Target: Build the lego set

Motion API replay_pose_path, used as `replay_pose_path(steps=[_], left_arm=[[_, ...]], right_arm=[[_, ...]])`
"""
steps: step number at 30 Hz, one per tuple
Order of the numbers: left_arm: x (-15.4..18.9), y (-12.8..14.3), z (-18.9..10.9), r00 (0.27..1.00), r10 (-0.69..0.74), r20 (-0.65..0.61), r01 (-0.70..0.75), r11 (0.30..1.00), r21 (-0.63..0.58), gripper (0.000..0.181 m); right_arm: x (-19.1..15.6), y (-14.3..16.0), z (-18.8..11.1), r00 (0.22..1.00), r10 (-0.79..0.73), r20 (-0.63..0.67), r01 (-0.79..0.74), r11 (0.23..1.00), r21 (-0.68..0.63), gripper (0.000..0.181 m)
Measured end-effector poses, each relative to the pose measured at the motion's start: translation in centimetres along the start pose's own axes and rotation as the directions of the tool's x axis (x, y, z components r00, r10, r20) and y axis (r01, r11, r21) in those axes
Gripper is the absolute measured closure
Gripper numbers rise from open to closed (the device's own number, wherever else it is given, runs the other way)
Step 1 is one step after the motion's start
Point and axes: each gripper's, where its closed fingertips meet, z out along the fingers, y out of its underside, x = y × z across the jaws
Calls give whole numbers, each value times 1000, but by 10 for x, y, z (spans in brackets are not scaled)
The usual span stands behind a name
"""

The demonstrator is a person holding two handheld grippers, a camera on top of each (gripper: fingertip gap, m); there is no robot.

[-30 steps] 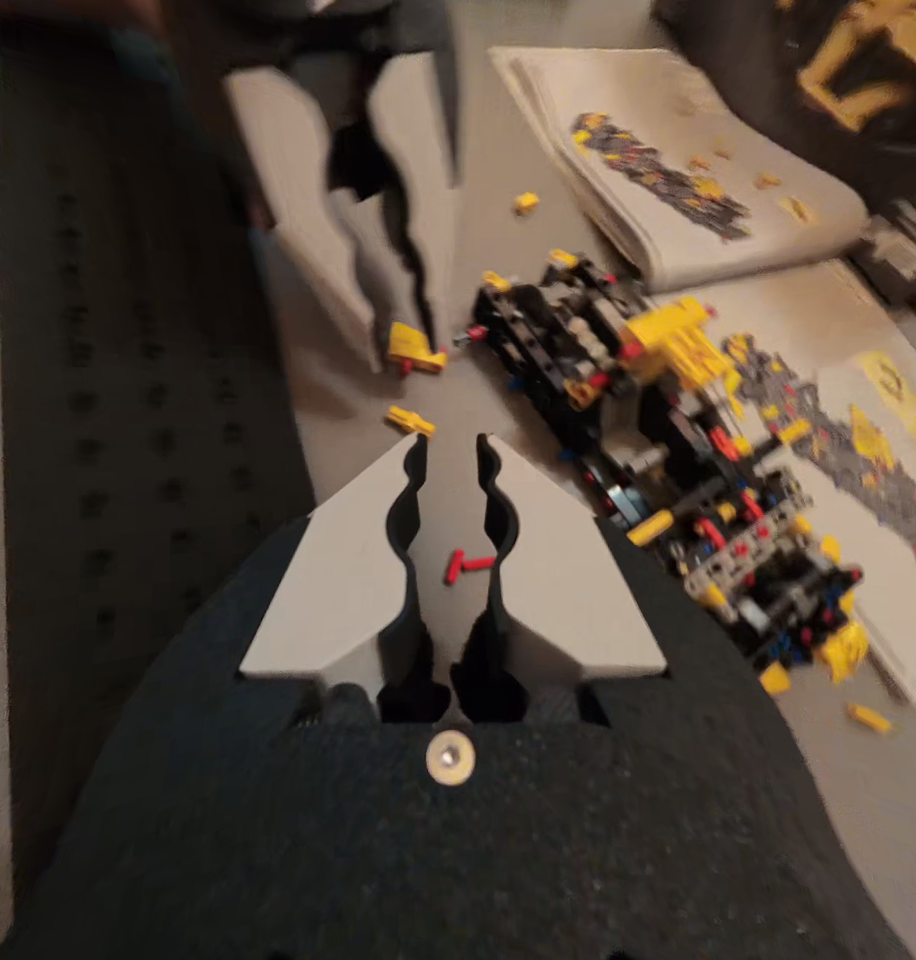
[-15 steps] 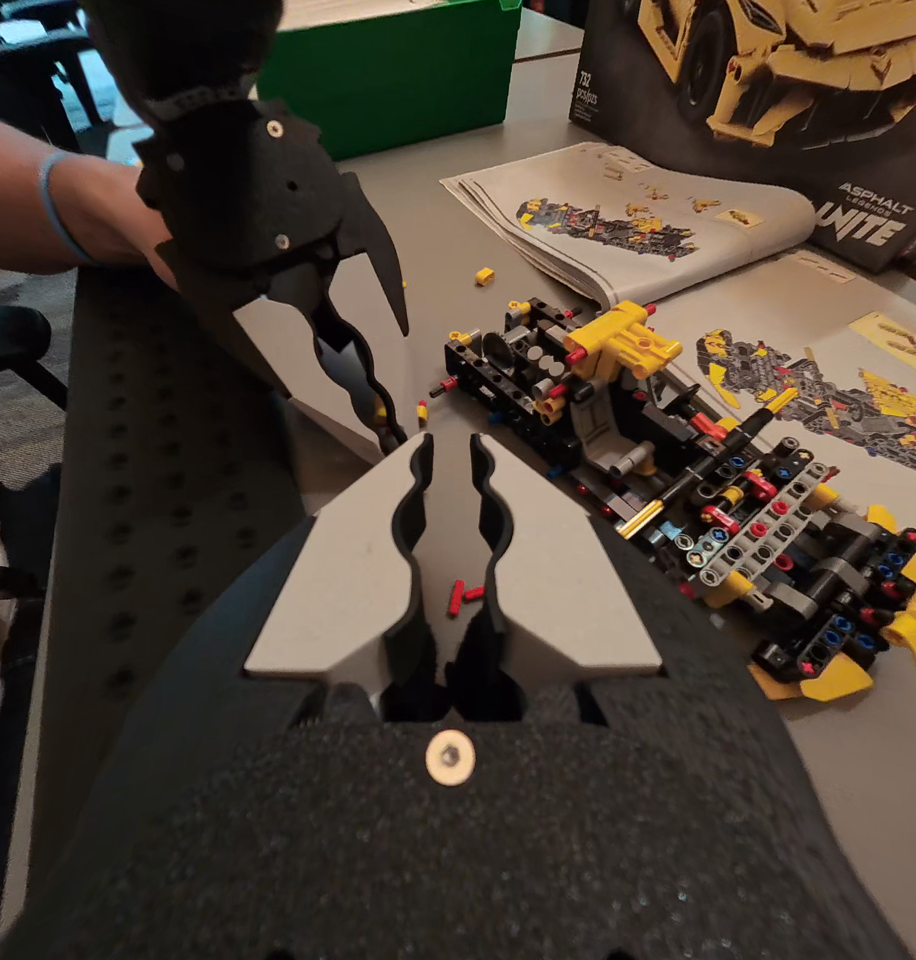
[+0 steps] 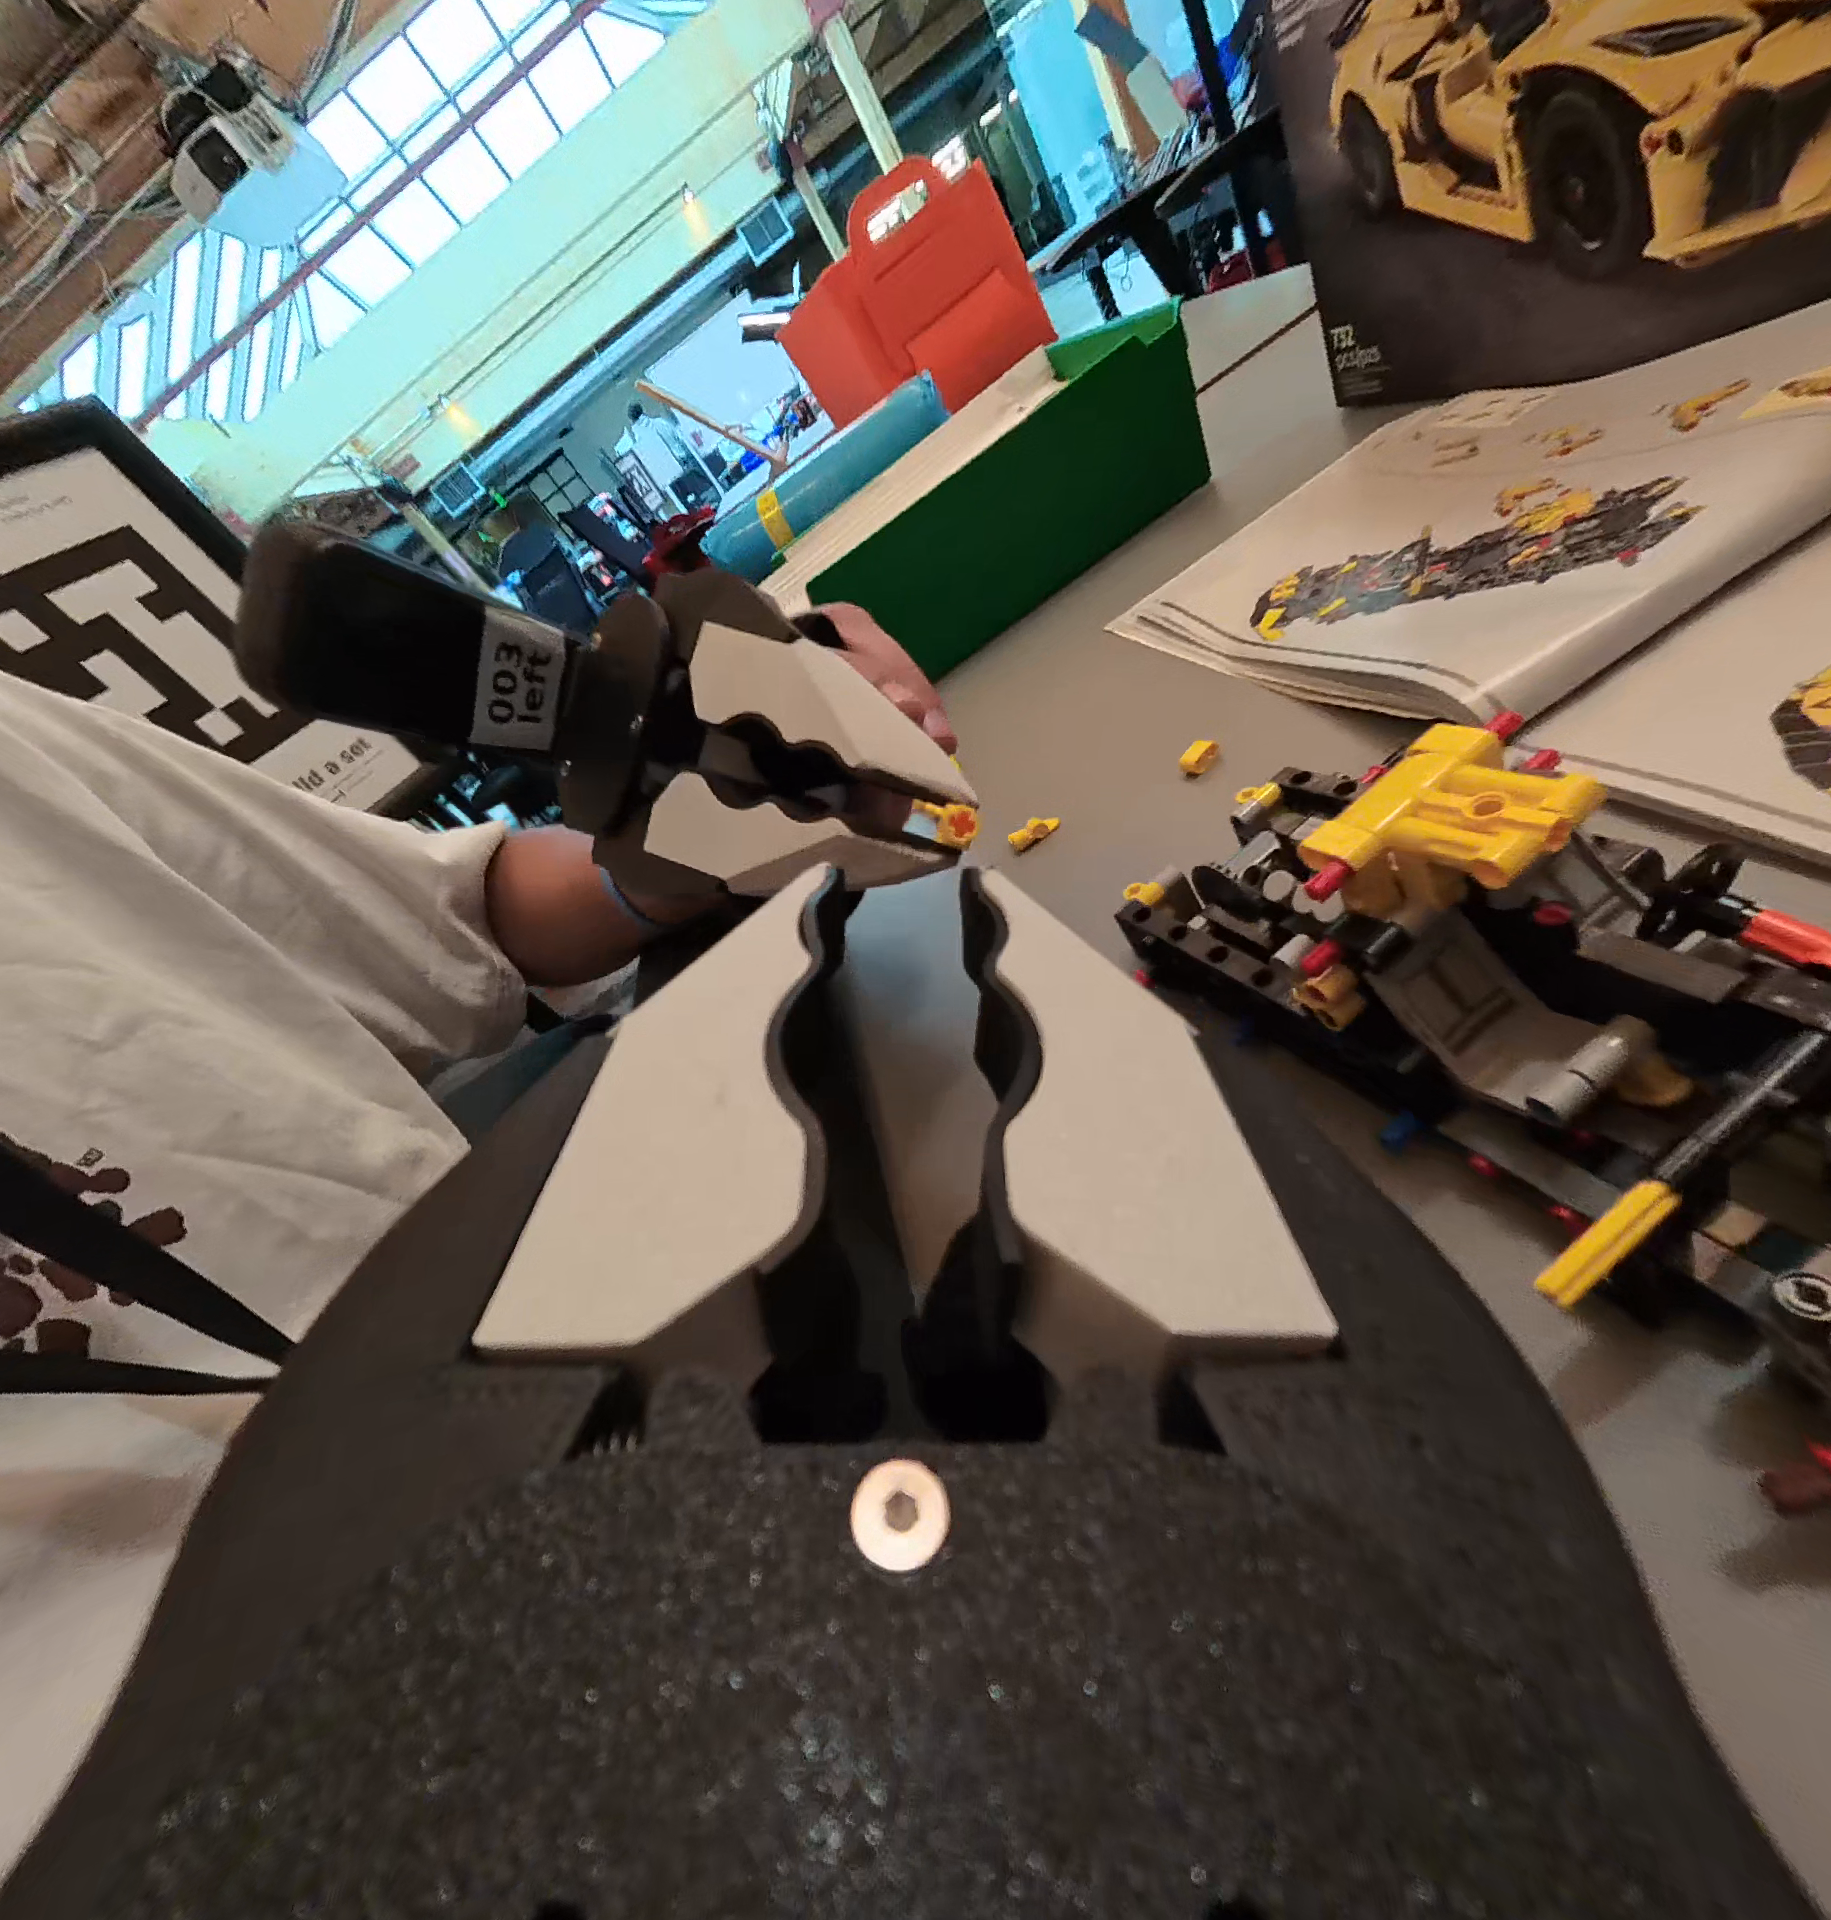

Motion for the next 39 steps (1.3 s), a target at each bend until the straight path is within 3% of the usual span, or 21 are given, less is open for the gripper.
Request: replay_pose_path(steps=[5, 9, 12, 19, 24, 30, 35, 39], left_arm=[[11, -9, -1, 998, 48, -32, -47, 998, 35, 174], [17, -15, -4, 993, 113, -20, -112, 992, 65, 174], [17, -20, -6, 991, 135, -7, -134, 987, 85, 175], [17, -23, -10, 998, 37, -60, -29, 991, 130, 174], [6, -35, -17, 997, 40, 60, -53, 970, 237, 163], [8, -34, -15, 994, -94, -52, 104, 964, 243, 155], [20, -38, -14, 998, -32, -61, 47, 966, 253, 154], [22, -41, -12, 996, -45, -79, 65, 963, 261, 158]], right_arm=[[-4, 4, 3, 999, 22, 23, -22, 1000, -4, 159], [-9, 6, 2, 995, 70, 71, -69, 997, -25, 174], [-13, 5, 1, 992, 78, 103, -76, 997, -18, 174], [-16, 4, 1, 988, 81, 132, -80, 997, -12, 175], [-20, -4, -4, 975, 113, 191, -121, 992, 28, 175], [-27, -12, -11, 935, 196, 297, -222, 973, 58, 175], [-32, -5, -9, 860, 331, 388, -349, 937, -26, 176], [-35, 3, -6, 848, 358, 390, -357, 931, -78, 176]])
